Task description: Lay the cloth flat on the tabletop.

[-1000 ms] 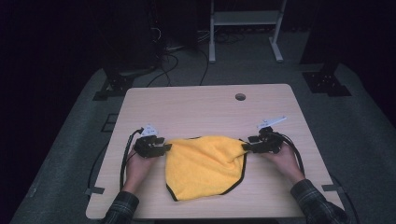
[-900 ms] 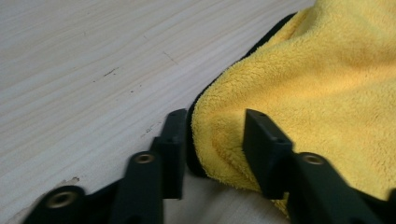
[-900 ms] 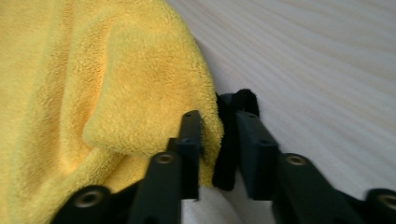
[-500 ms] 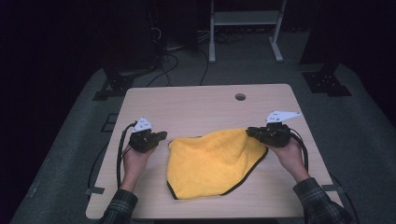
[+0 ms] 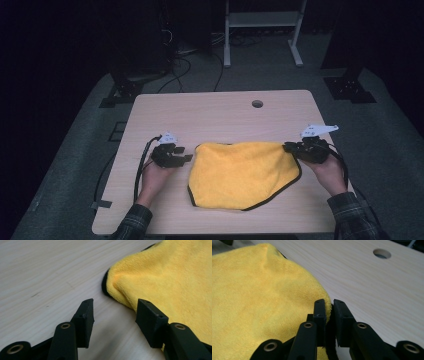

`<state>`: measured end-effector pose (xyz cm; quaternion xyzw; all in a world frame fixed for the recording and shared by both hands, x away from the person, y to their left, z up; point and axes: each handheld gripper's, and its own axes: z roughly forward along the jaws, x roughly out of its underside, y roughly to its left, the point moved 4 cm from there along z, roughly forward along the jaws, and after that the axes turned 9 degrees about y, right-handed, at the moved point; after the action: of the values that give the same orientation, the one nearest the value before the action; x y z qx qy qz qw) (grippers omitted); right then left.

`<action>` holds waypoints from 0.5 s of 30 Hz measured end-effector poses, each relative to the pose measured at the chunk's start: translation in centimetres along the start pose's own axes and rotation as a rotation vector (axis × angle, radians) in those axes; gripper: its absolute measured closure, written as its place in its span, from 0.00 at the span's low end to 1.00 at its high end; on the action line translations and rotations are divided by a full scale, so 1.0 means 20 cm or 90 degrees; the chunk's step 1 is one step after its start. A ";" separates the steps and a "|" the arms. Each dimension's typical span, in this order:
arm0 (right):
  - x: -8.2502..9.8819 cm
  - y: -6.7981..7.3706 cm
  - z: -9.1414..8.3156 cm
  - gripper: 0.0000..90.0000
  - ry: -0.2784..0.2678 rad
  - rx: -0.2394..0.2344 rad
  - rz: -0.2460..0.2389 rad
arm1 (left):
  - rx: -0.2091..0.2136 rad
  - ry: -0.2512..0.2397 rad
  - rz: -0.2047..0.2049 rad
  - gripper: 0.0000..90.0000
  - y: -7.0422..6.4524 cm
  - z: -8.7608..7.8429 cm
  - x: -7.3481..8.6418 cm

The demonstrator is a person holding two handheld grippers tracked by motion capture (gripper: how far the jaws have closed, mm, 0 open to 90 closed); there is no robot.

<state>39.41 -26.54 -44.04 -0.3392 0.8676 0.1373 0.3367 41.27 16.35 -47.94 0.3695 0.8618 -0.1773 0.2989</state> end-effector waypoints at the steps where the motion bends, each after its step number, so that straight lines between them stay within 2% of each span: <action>1: 0.02 -0.01 0.01 0.84 0.007 0.002 0.006 | 0.013 -0.001 0.000 0.50 -0.02 0.00 0.00; 4: 0.04 -0.04 0.01 0.75 0.011 0.012 0.017 | 0.041 -0.006 0.013 0.49 -0.11 -0.02 0.01; 7: 0.06 -0.05 0.00 0.71 0.005 0.016 0.025 | 0.054 0.006 0.037 0.49 -0.19 -0.05 0.04; 11: 0.10 -0.05 -0.02 0.67 0.005 0.013 0.029 | 0.073 0.024 0.049 0.45 -0.30 -0.09 0.10; 14: 0.14 -0.03 -0.02 0.64 0.012 0.011 0.026 | 0.071 0.043 0.065 0.42 -0.36 -0.11 0.15; 15: 0.15 -0.03 -0.02 0.64 0.014 0.013 0.023 | 0.077 0.042 0.059 0.42 -0.39 -0.12 0.18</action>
<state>37.96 -28.75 -45.74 -0.3213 0.8786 0.1307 0.3283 32.56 14.39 -47.71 0.4323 0.8407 -0.2025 0.2554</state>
